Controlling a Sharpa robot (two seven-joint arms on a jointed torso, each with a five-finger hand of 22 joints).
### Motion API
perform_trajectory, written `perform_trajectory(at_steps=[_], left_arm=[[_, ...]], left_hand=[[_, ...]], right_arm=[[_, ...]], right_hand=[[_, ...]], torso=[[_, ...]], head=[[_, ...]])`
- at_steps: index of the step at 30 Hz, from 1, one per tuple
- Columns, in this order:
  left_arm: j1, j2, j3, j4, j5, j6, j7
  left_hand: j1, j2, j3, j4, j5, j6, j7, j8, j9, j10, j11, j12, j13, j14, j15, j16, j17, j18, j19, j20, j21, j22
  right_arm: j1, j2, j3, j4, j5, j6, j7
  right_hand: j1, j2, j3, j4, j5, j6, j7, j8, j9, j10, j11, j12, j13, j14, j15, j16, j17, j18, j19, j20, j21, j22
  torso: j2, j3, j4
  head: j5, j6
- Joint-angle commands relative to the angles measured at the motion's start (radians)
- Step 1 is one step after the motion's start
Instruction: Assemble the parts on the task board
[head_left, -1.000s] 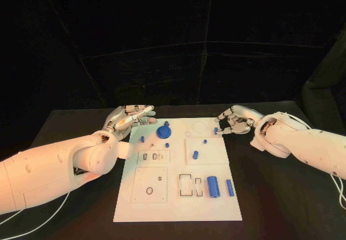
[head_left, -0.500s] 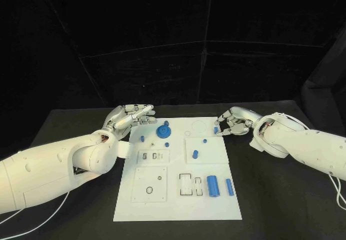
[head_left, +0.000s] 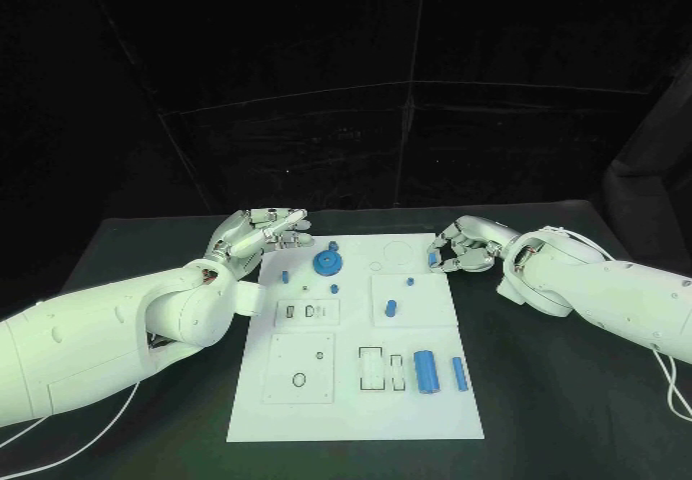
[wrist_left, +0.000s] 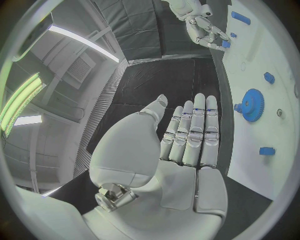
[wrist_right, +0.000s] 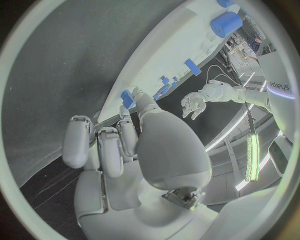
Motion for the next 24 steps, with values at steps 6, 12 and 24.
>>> perform_trajectory(at_steps=[6, 12, 24], left_arm=[[0.001, 0.001, 0.001, 0.000, -0.006, 0.012, 0.004], [0.001, 0.001, 0.001, 0.000, -0.006, 0.012, 0.004], [0.001, 0.001, 0.001, -0.001, -0.006, 0.013, 0.002]], left_hand=[[0.000, 0.007, 0.002, -0.006, 0.001, 0.006, 0.002, -0.001, 0.000, 0.005, -0.001, -0.003, -0.001, 0.007, -0.001, -0.004, 0.001, 0.008, 0.009, 0.000, -0.006, -0.001], [0.000, 0.007, 0.002, -0.006, 0.001, 0.006, 0.002, -0.001, 0.000, 0.005, -0.001, -0.003, -0.001, 0.007, -0.001, -0.004, 0.001, 0.008, 0.009, 0.000, -0.006, -0.001], [0.000, 0.007, 0.002, -0.006, 0.001, 0.006, 0.002, -0.001, 0.000, 0.005, -0.001, -0.003, -0.001, 0.007, -0.001, -0.004, 0.001, 0.008, 0.009, 0.000, -0.006, -0.001]], right_arm=[[-0.001, 0.006, 0.000, -0.005, -0.018, 0.013, -0.007], [-0.002, 0.009, 0.000, -0.010, -0.021, 0.006, -0.010], [-0.002, 0.007, 0.000, 0.009, -0.006, -0.094, -0.018]], right_hand=[[-0.004, 0.019, 0.012, -0.003, -0.010, 0.025, -0.005, 0.009, 0.001, 0.010, -0.006, 0.007, 0.058, 0.090, -0.013, 0.004, 0.194, -0.011, 0.012, -0.004, 0.009, 0.008], [-0.003, 0.037, 0.025, -0.002, -0.020, 0.051, -0.013, 0.015, 0.001, 0.014, -0.013, 0.012, 0.063, 0.090, -0.018, 0.006, 0.196, -0.011, 0.013, -0.009, 0.010, 0.009], [0.005, 0.093, 0.089, -0.005, -0.074, 0.098, -0.033, 0.023, -0.001, 0.021, -0.030, 0.020, 0.070, 0.091, -0.034, 0.007, 0.201, -0.012, 0.014, -0.024, 0.012, 0.013]], torso=[[0.000, 0.0003, -0.0005], [0.000, 0.0006, -0.0004], [0.000, 0.0014, 0.0000]], head=[[-0.001, 0.000], [-0.001, -0.002], [-0.005, -0.001]])
